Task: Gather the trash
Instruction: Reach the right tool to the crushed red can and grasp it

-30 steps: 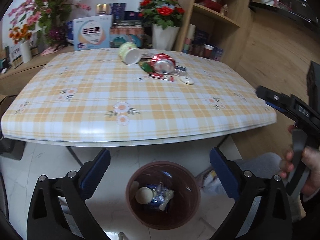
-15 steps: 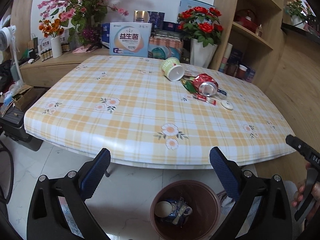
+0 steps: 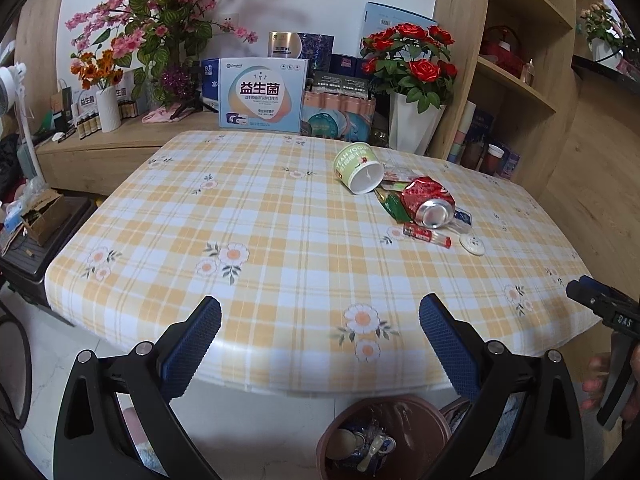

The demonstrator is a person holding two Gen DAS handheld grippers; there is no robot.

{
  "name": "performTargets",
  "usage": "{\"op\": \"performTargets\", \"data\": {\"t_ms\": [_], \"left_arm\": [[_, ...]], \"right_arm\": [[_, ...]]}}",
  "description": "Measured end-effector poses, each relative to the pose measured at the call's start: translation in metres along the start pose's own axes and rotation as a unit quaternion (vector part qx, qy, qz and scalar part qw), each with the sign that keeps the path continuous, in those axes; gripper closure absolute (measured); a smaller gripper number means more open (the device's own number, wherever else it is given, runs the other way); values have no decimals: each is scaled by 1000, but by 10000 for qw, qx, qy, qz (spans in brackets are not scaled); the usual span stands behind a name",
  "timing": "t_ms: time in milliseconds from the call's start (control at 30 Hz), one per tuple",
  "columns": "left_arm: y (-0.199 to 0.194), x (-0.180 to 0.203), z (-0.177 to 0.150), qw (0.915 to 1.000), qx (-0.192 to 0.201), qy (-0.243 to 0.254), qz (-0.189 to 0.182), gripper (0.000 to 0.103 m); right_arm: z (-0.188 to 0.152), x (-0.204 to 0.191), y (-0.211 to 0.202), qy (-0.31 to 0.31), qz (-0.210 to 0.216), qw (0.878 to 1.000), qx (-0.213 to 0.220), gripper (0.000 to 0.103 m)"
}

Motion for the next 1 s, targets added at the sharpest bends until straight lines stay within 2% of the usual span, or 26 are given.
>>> {"op": "performTargets", "data": {"t_ms": [67, 200, 333, 500, 667, 900, 933, 1000], "left_arm": [[10, -2, 11, 10000, -17, 87, -15, 6], [36, -6, 33, 9997, -98, 201, -30, 6], [64, -12, 53, 9997, -190, 27, -157, 6], [103, -21, 75, 9988, -325, -267, -252, 6], [128, -26, 85, 9981, -379, -364, -333, 6], [148, -32, 81, 9973, -463, -445, -355, 6], [151, -33, 78, 9971, -486, -465, -355, 6], [156, -34, 74, 9964, -532, -540, -389, 6]], "right_arm": [[17, -1, 19, -36, 181, 9996, -216, 6], [54, -2, 57, -232, 125, 9990, -365, 6], [101, -7, 97, -240, 429, 9987, -162, 6], [140, -22, 169, -474, 473, 9970, -385, 6], [153, -31, 232, -394, 436, 9946, -860, 6], [148, -49, 274, -611, 364, 9889, -1303, 7], [146, -49, 276, -567, 382, 9885, -1351, 8], [143, -49, 282, -433, 448, 9867, -1501, 19]]}}
Point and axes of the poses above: each gripper's, at about its wrist camera, not at the fingertips, and y roughly the way its jaws point, x to its right, z to its top, the point moved 7 cm from there along y, roughly the way its jaws point, and after that the axes turned 8 degrees about -z, right-handed, at the moved point
